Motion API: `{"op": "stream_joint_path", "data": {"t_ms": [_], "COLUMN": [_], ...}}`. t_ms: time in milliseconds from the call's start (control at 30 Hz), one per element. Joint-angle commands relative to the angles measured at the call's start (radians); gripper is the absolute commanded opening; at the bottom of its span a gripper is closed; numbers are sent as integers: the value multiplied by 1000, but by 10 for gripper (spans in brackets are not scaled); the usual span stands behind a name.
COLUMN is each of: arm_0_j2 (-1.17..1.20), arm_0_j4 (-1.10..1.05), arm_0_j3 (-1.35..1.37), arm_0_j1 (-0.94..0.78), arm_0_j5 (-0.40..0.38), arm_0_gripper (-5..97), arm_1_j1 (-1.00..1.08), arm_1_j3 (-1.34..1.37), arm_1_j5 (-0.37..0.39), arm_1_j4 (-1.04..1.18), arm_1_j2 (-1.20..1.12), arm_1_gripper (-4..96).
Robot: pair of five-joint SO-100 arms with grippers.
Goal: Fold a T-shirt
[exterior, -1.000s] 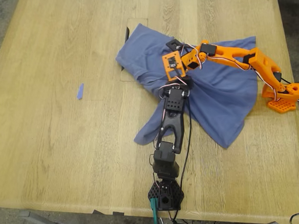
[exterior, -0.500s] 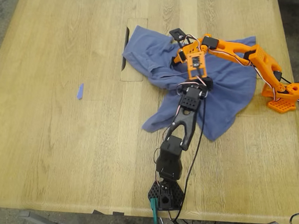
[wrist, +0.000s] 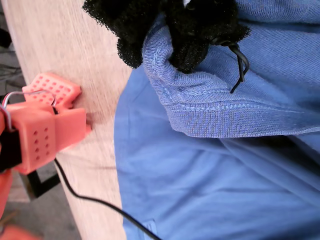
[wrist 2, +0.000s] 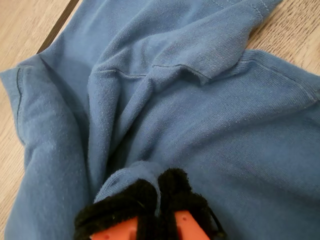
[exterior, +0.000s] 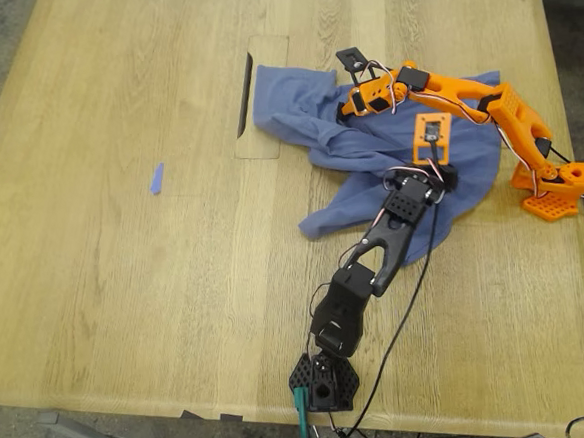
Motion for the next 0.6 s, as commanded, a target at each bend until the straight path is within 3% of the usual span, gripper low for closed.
{"op": "stream_joint_path", "data": {"t_ms": [0,300,567], "arm_0_j2": [25,-126,-520], "arm_0_j4": [-38,-63,107], "arm_0_j3": [-126,-227,-799], "arm_0_j1": [98,193,252], "arm_0_j5": [11,6,2], "arm_0_gripper": [-1,-1,-1], "arm_1_j1": [29,61,71], "arm_1_j3": [-9,-78,-118], "arm_1_j5": [11,8,11], "arm_1_j4": [-34,-32,-32], "arm_1_j2": [11,-75,-124], "arm_1_gripper": [-2,-2,-2]}}
